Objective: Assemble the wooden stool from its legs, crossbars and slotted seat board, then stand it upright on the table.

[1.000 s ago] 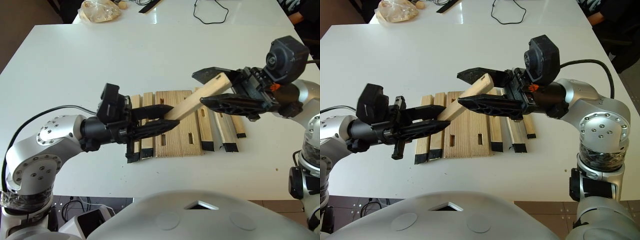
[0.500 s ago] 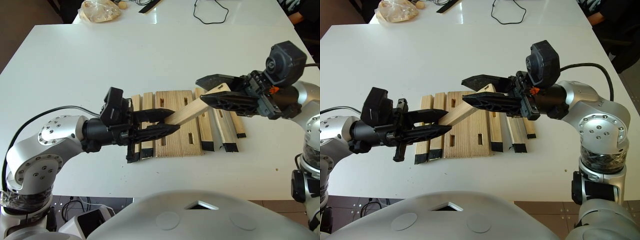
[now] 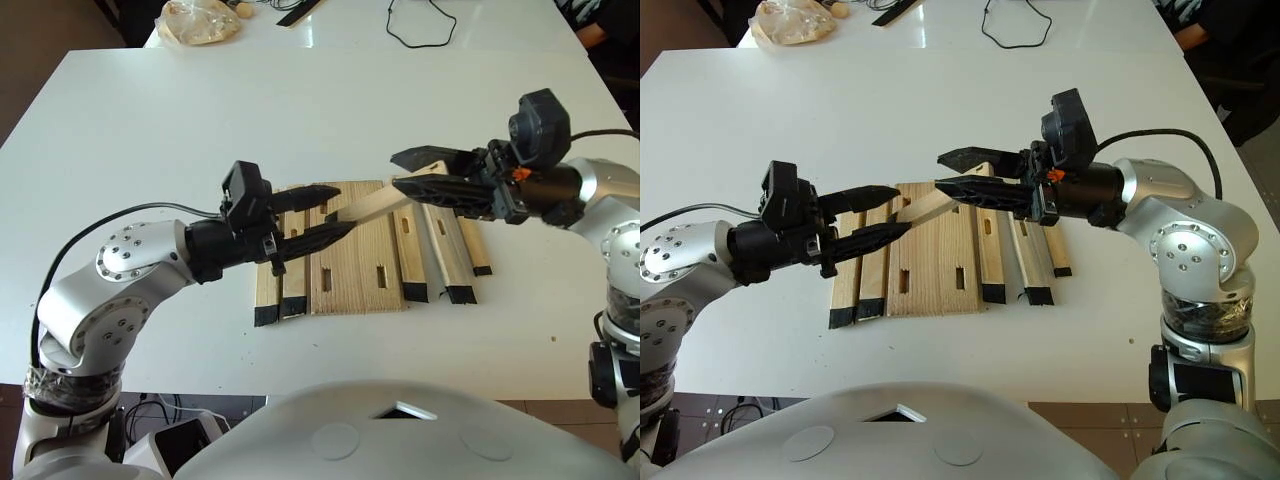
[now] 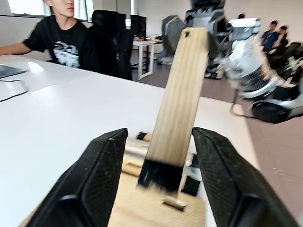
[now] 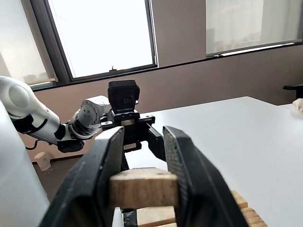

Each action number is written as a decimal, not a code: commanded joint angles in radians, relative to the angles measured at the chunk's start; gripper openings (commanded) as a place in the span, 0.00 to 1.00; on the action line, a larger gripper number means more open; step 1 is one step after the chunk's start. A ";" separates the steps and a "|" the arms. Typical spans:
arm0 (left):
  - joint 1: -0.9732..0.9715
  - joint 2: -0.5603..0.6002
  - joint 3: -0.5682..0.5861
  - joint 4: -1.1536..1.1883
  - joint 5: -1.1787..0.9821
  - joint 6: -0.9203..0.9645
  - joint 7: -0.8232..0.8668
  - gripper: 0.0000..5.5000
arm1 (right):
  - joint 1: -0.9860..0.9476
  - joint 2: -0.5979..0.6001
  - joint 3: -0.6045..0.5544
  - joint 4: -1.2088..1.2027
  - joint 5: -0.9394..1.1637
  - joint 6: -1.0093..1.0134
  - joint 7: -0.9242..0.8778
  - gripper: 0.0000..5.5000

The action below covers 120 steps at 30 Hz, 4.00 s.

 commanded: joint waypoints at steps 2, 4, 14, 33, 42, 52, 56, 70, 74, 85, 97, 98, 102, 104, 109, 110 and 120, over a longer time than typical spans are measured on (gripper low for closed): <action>0.086 -0.010 0.004 0.001 0.074 -0.039 -0.001 0.54 | -0.076 -0.117 0.011 0.118 -0.210 -0.124 0.125 0.24; 0.113 -0.016 -0.012 0.015 0.126 -0.059 0.008 0.54 | -0.086 -0.178 0.058 0.206 -0.365 -0.251 0.212 0.24; 0.189 -0.059 -0.075 0.026 0.291 -0.136 0.023 0.54 | -0.123 -0.273 0.188 0.593 -0.748 -0.737 0.520 0.24; 0.183 -0.074 -0.081 0.011 0.284 -0.124 0.019 0.54 | 0.008 -0.254 0.215 0.527 -0.776 -0.765 0.582 0.24; 0.179 -0.069 -0.075 0.006 0.279 -0.116 0.012 0.54 | 0.033 -0.258 0.214 0.510 -0.776 -0.749 0.569 0.24; 0.143 -0.103 -0.075 -0.010 0.198 -0.072 0.026 0.54 | -0.241 -0.220 0.483 0.703 -0.734 -0.566 0.644 0.24; 0.153 -0.095 -0.085 -0.021 0.198 -0.062 0.024 0.54 | -0.287 -0.222 0.576 0.790 -0.762 -0.633 0.644 0.24; 0.149 -0.103 -0.093 -0.009 0.199 -0.064 0.028 0.54 | -0.208 -0.217 0.524 0.727 -0.737 -0.694 0.628 0.24; 0.157 -0.102 -0.097 0.000 0.214 -0.075 0.024 0.54 | -0.203 -0.193 0.441 0.708 -0.710 -0.646 0.591 0.30; 0.162 -0.113 -0.102 0.001 0.231 -0.087 0.026 0.54 | -0.197 -0.161 0.295 0.677 -0.679 -0.550 0.568 0.44; 0.163 -0.116 -0.097 0.004 0.232 -0.086 0.019 0.54 | -0.185 -0.104 0.001 0.454 -0.403 -0.257 0.378 0.44; 0.160 -0.116 -0.097 0.006 0.233 -0.086 0.018 0.54 | -0.173 -0.093 -0.013 0.438 -0.387 -0.244 0.360 0.44; 0.140 -0.113 -0.098 0.022 0.235 -0.080 0.014 0.54 | -0.133 -0.045 -0.062 0.368 -0.327 -0.198 0.273 0.44; 0.133 -0.113 -0.097 0.024 0.230 -0.077 0.012 0.54 | -0.118 -0.028 -0.071 0.339 -0.317 -0.187 0.234 0.44; 0.126 -0.114 -0.099 0.030 0.230 -0.074 0.009 0.54 | -0.073 0.000 -0.078 0.263 -0.290 -0.176 0.172 0.44; 0.124 -0.113 -0.099 0.033 0.230 -0.074 0.007 0.54 | -0.070 0.003 -0.084 0.240 -0.275 -0.165 0.159 0.44; 0.122 -0.109 -0.103 0.036 0.234 -0.073 -0.006 0.54 | -0.243 0.066 -0.228 0.218 -0.062 -0.073 -0.068 0.44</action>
